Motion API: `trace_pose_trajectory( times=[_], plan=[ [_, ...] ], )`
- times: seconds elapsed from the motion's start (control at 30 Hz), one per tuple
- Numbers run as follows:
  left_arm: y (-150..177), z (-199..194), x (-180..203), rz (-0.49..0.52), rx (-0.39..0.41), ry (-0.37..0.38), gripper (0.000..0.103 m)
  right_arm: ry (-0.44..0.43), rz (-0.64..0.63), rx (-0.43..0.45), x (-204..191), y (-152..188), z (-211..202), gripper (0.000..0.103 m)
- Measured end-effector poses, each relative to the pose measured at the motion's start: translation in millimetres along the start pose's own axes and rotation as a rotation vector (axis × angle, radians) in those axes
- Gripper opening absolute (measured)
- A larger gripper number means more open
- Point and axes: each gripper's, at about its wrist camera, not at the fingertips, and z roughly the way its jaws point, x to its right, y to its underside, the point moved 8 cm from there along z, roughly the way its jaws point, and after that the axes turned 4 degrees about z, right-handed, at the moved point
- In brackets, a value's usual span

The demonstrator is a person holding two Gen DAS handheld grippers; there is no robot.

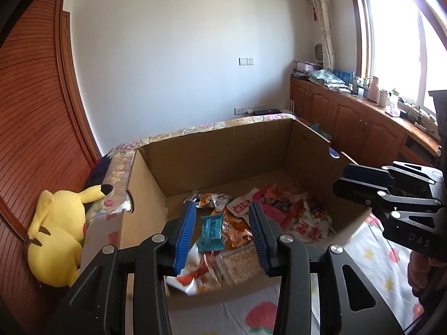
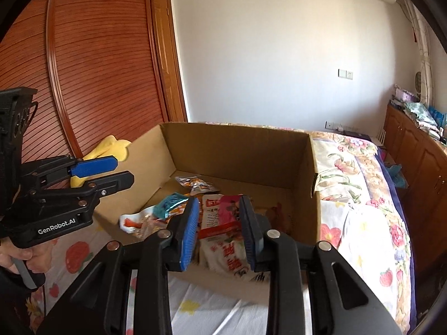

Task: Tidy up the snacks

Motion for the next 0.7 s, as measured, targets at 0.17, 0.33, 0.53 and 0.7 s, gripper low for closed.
trace_pose_trajectory(
  times=[0.17, 0.33, 0.53, 0.7],
  plan=[
    [12.2, -29.4, 4.2, 0.006, 0.016, -0.007, 0.041, 0.0, -0.002, 0.026, -13.2, 9.0, -33.9, 0.031],
    [29.1, -61.0, 8.6, -0.003, 0.029, -0.009, 0.041, 0.018, 0.006, 0.045, -24.0, 22.7, -65.7, 0.031],
    [51.2, -98.1, 15.6, 0.012, 0.049, -0.016, 0.041, 0.034, 0.012, 0.06, -37.5, 43.2, -97.0, 0.032],
    [70.4, -122.6, 18.6, -0.004, 0.061, -0.01, 0.042, 0.044, 0.021, 0.086, -49.0, 57.7, -122.4, 0.034]
  ],
)
